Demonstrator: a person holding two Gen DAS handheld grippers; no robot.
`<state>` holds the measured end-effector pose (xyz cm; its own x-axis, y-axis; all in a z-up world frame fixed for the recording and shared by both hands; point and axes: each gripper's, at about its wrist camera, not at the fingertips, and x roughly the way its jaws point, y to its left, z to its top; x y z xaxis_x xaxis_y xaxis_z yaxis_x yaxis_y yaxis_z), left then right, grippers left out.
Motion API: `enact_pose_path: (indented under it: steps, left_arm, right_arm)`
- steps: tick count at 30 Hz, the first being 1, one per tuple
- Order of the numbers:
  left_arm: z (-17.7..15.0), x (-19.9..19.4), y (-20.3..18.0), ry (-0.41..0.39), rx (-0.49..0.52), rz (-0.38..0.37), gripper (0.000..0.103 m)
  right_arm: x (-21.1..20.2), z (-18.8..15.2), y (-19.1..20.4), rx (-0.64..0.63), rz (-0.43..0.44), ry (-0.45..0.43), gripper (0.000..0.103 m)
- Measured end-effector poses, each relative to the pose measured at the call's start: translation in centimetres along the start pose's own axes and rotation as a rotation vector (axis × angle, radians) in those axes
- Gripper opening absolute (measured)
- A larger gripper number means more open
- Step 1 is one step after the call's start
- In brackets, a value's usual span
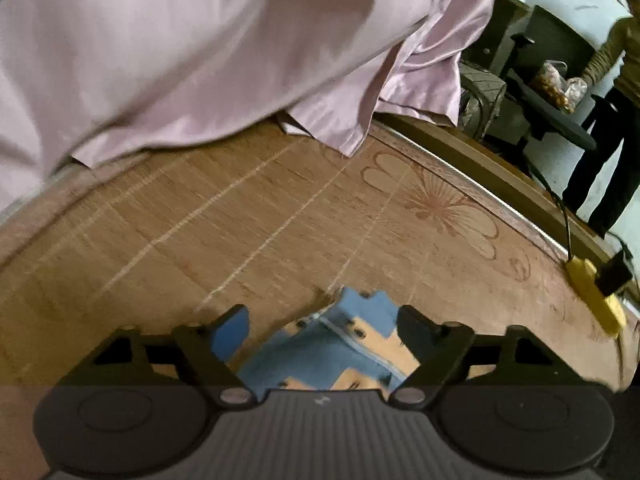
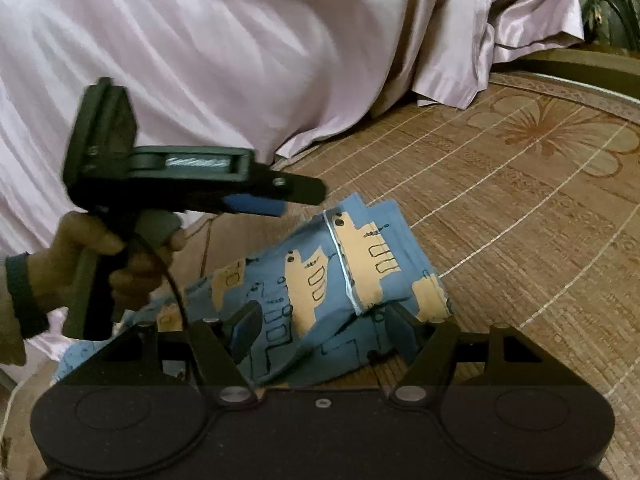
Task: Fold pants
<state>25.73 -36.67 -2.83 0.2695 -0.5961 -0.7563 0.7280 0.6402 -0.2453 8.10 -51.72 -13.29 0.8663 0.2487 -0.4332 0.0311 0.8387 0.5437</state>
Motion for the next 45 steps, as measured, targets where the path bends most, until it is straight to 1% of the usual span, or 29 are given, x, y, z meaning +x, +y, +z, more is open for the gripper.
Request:
enact_pose_path:
  steps: [3, 4, 5, 6, 7, 8, 9, 10, 11, 14, 18, 21, 24, 25, 26, 28, 29, 30, 31, 32, 33, 34, 35, 36, 37, 39, 40, 43, 45]
  left_arm:
    - [0.5, 1.5, -0.2, 0.041, -0.013, -0.027, 0.072]
    - [0.5, 1.9, -0.5, 0.059, -0.004, -0.026, 0.061]
    - [0.5, 2.3, -0.7, 0.073, 0.001, -0.012, 0.047]
    - [0.5, 2.6, -0.9, 0.087, 0.006, 0.013, 0.041]
    - [0.4, 2.8, -1.0, 0.093, 0.008, 0.035, 0.034]
    - [0.3, 2.8, -1.1, 0.085, 0.005, 0.045, 0.026]
    - [0.3, 2.7, -1.0, 0.077, -0.009, 0.052, 0.021]
    - [0.4, 2.6, -1.0, 0.072, -0.029, 0.055, 0.018]
    - [0.3, 2.3, -0.9, 0.065, -0.047, 0.049, 0.014]
    - [0.3, 1.7, -1.4, 0.052, -0.051, 0.047, 0.011]
    - [0.6, 0.9, -2.5, 0.019, -0.042, 0.034, 0.009]
    - [0.7, 0.3, -3.8, -0.016, -0.016, 0.026, 0.009]
    - [0.9, 1.2, -5.0, -0.002, 0.022, 0.063, 0.01]
    - [0.7, 1.7, -5.3, 0.012, 0.032, 0.073, 0.011]
    - [0.4, 2.1, -5.5, 0.024, 0.035, 0.085, 0.014]
    - [-0.2, 2.4, -5.5, 0.02, 0.021, 0.09, 0.018]
    - [-0.4, 2.2, -5.3, 0.006, 0.009, 0.081, 0.019]
    - [-0.7, 1.6, -5.2, -0.014, -0.002, 0.068, 0.022]
    - [-0.9, 1.1, -4.9, -0.029, -0.008, 0.062, 0.025]
    - [-1.2, 0.5, -4.8, -0.042, -0.012, 0.065, 0.036]
    - [-1.5, -0.3, -4.7, -0.061, -0.012, 0.079, 0.05]
    - [-2.0, -1.3, -4.7, -0.089, -0.008, 0.097, 0.059]
    - [-2.6, -2.2, -4.6, -0.113, -0.001, 0.114, 0.07]
    - [-3.4, -3.2, -4.6, -0.135, 0.008, 0.131, 0.073]
    - [-4.4, -4.3, -4.6, -0.151, 0.017, 0.141, 0.073]
    - [-6.3, -6.2, -4.2, -0.15, 0.015, 0.16, 0.074]
    - [-7.4, -7.2, -3.9, -0.149, 0.006, 0.17, 0.074]
    - [-11.0, -10.8, -2.4, -0.139, -0.029, 0.194, 0.077]
    - [-13.0, -12.9, -1.0, -0.118, -0.05, 0.221, 0.078]
  right_arm:
    - [0.0, 0.0, -0.6, 0.067, -0.005, -0.015, 0.059]
    - [0.1, 0.0, -0.9, 0.094, -0.007, -0.018, 0.054]
    - [0.2, 0.0, -1.1, 0.116, -0.009, -0.021, 0.05]
    - [0.3, 0.1, -1.3, 0.141, -0.014, -0.023, 0.048]
    - [0.4, 0.2, -1.4, 0.163, -0.02, -0.025, 0.042]
    - [0.6, 0.2, -1.6, 0.18, -0.027, -0.027, 0.036]
    - [0.8, 0.3, -1.6, 0.197, -0.038, -0.028, 0.032]
    - [0.9, 0.3, -1.7, 0.207, -0.054, -0.03, 0.021]
    - [1.0, 0.3, -1.7, 0.211, -0.068, -0.034, 0.014]
    - [0.5, 0.0, -1.6, 0.19, -0.087, -0.06, 0.01]
    - [-0.8, -0.5, -0.7, 0.1, -0.115, -0.108, 0.01]
    - [-2.0, -0.8, 0.0, 0.048, -0.153, -0.152, 0.01]
    - [-2.1, -1.1, 0.0, 0.036, -0.192, -0.139, 0.011]
    - [-1.9, -1.2, 0.0, 0.032, -0.205, -0.126, 0.012]
    - [-1.6, -1.2, -0.2, 0.033, -0.219, -0.109, 0.015]
    - [-1.5, -1.4, -0.6, 0.045, -0.232, -0.093, 0.017]
    - [-1.6, -1.5, -0.7, 0.041, -0.226, -0.092, 0.026]
    - [-1.8, -1.6, -0.7, 0.025, -0.237, -0.093, 0.032]
    - [-2.1, -1.7, -0.5, -0.001, -0.245, -0.103, 0.043]
    - [-2.3, -1.7, -0.3, -0.029, -0.254, -0.113, 0.046]
    - [-2.5, -1.7, -0.1, -0.055, -0.262, -0.12, 0.051]
    - [-2.7, -1.7, 0.0, -0.082, -0.27, -0.126, 0.056]
    - [-2.7, -1.6, 0.2, -0.109, -0.275, -0.132, 0.062]
    - [-2.6, -1.4, 0.5, -0.139, -0.277, -0.133, 0.065]
    - [-2.6, -1.2, 0.8, -0.179, -0.274, -0.133, 0.067]
    - [-2.2, -0.8, 1.6, -0.255, -0.249, -0.116, 0.072]
    - [-1.9, -0.6, 2.1, -0.295, -0.22, -0.094, 0.074]
    - [-0.6, -0.2, 2.9, -0.359, -0.146, -0.012, 0.074]
    - [0.3, -0.1, 3.1, -0.373, -0.132, 0.032, 0.074]
